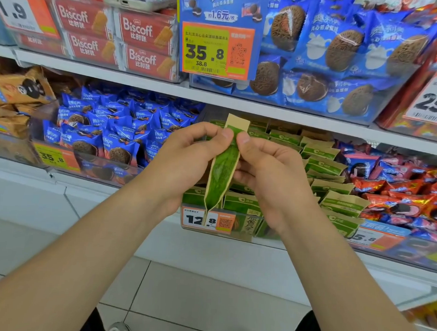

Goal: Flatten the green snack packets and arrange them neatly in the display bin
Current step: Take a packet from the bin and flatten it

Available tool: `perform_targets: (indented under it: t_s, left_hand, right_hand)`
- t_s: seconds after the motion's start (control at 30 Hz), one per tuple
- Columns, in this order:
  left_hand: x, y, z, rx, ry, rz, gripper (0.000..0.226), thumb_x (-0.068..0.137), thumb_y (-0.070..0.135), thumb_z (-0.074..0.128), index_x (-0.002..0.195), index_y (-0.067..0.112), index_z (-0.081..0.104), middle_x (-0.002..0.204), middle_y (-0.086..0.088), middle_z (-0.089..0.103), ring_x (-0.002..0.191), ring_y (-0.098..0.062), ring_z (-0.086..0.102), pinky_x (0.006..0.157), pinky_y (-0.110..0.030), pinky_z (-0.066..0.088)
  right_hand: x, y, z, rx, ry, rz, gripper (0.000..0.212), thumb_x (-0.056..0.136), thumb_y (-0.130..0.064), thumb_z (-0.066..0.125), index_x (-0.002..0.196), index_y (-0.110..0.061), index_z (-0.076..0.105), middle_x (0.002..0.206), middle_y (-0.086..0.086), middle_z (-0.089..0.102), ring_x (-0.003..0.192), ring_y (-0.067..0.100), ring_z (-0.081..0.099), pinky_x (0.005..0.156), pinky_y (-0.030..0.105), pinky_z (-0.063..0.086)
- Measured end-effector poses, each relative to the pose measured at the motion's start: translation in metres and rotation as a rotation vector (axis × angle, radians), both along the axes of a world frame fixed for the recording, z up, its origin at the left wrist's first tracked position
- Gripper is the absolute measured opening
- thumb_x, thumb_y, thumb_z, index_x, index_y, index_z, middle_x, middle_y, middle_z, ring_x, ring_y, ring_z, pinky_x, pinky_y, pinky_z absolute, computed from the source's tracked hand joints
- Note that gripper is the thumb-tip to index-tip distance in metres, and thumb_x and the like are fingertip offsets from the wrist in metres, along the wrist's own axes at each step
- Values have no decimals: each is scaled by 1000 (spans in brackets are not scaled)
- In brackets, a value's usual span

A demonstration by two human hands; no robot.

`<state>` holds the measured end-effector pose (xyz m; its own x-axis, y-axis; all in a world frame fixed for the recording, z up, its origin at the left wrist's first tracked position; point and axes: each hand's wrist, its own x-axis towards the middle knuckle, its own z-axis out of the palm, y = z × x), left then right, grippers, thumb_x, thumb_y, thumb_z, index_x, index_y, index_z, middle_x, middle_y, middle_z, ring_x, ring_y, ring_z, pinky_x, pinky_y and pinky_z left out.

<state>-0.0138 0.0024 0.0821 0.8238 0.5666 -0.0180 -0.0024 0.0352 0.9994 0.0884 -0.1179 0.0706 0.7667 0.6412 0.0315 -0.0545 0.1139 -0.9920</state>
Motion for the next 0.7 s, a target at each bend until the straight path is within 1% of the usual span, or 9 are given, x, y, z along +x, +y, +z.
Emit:
perform_targets:
  t_s: [0.1, 0.17, 0.2, 0.3, 0.43, 0.5, 0.57, 0.63, 0.7]
  left_hand:
    - [0, 1, -1, 4, 0, 41, 21, 104, 39, 66, 101, 21, 76, 85, 0, 75, 70, -11, 70, 58, -22, 53]
    - [1, 2, -3, -23, -14, 110, 26, 105, 39, 65, 101, 15, 74, 80, 0, 72, 65, -11, 67, 55, -23, 53]
    - [2, 3, -4, -42, -16, 150, 30, 106, 39, 64, 103, 11, 72, 78, 0, 71, 63, -12, 66, 53, -24, 53]
    - [3, 7, -3, -128, -20, 255, 38, 108, 40, 60, 108, 4, 70, 78, -2, 71, 63, -14, 65, 54, -26, 57]
    - [2, 12, -1, -227, -43, 265, 44, 109, 40, 58, 117, 0, 72, 87, -6, 79, 75, -17, 76, 68, -33, 65]
    - [1, 13, -3, -186, 5, 217, 44, 106, 45, 61, 115, 3, 74, 92, -3, 80, 86, -17, 80, 80, -39, 67]
    - [-1, 13, -5, -97, 77, 176, 40, 98, 49, 70, 104, 10, 77, 97, 1, 80, 97, -17, 79, 85, -42, 66]
    - [-4, 10, -5, 15, 106, 133, 38, 94, 47, 75, 92, 10, 77, 96, -2, 79, 100, -15, 78, 82, -38, 67]
    - [-8, 6, -4, 88, 86, 93, 34, 95, 36, 75, 89, 3, 77, 96, -11, 78, 99, -16, 78, 81, -34, 66]
  right_hand:
    - [-2, -4, 7, -64, -114, 30, 20, 99, -26, 74, 105, -9, 80, 94, 12, 81, 80, 19, 73, 67, 30, 59]
    - [-3, -6, 10, -192, -258, 71, 19, 92, -34, 81, 103, -18, 79, 93, 5, 80, 78, 11, 73, 65, 27, 55]
    - [-4, -7, 11, -266, -322, 105, 22, 89, -38, 83, 105, -24, 77, 95, 2, 80, 81, 8, 74, 68, 26, 56]
    - [-11, -5, 8, -366, -429, 201, 30, 88, -47, 81, 111, -36, 66, 97, -2, 79, 90, 10, 75, 84, 36, 62]
    - [-17, -5, 9, -406, -455, 195, 30, 93, -56, 70, 107, -32, 59, 82, -2, 79, 69, 9, 70, 72, 33, 59]
    - [-16, -3, 6, -371, -440, 111, 35, 96, -61, 62, 100, -26, 60, 79, 2, 77, 69, 18, 71, 78, 47, 64]
    - [-14, -2, 4, -342, -442, 28, 38, 100, -59, 55, 96, -22, 60, 73, 3, 72, 65, 24, 67, 78, 61, 60]
    - [-14, -1, 3, -341, -481, 1, 33, 107, -52, 51, 97, -22, 61, 71, 4, 70, 66, 31, 67, 73, 60, 60]
    - [-15, -2, 4, -348, -539, -17, 31, 110, -45, 47, 96, -22, 61, 70, 5, 69, 67, 32, 69, 67, 54, 59]
